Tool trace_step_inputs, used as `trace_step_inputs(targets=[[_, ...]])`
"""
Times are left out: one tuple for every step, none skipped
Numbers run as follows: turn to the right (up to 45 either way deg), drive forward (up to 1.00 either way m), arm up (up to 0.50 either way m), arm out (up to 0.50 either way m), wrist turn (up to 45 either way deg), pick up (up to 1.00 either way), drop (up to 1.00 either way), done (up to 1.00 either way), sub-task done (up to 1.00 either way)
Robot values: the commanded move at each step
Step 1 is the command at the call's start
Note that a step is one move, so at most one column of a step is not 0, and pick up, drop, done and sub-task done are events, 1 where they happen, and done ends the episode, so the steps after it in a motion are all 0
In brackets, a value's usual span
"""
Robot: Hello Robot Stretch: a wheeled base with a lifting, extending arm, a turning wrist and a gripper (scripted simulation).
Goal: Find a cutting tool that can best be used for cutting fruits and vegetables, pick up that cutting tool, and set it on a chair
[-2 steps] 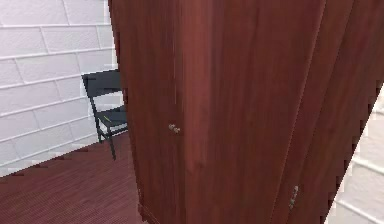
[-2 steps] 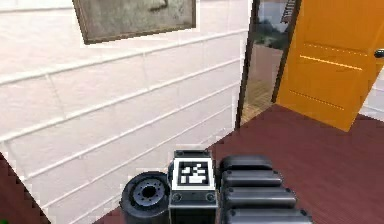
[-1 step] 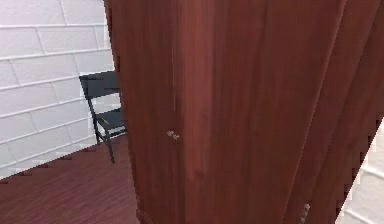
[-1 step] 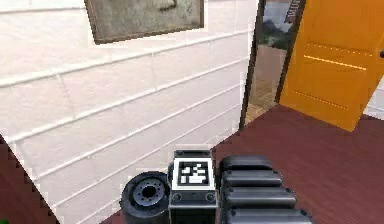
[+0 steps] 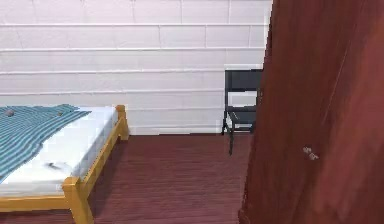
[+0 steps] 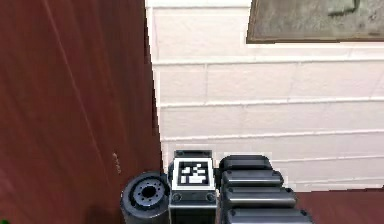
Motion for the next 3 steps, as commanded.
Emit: trace_step_inputs(targets=[[0.0,1.00,0.00,0.00,0.0,0.00,0.00,0.00,0.00],[-15.0,0.00,0.00,0.00,0.0,0.00,0.00,0.00,0.00],[0.0,0.20,0.00,0.00,0.0,0.00,0.00,0.00,0.00]])
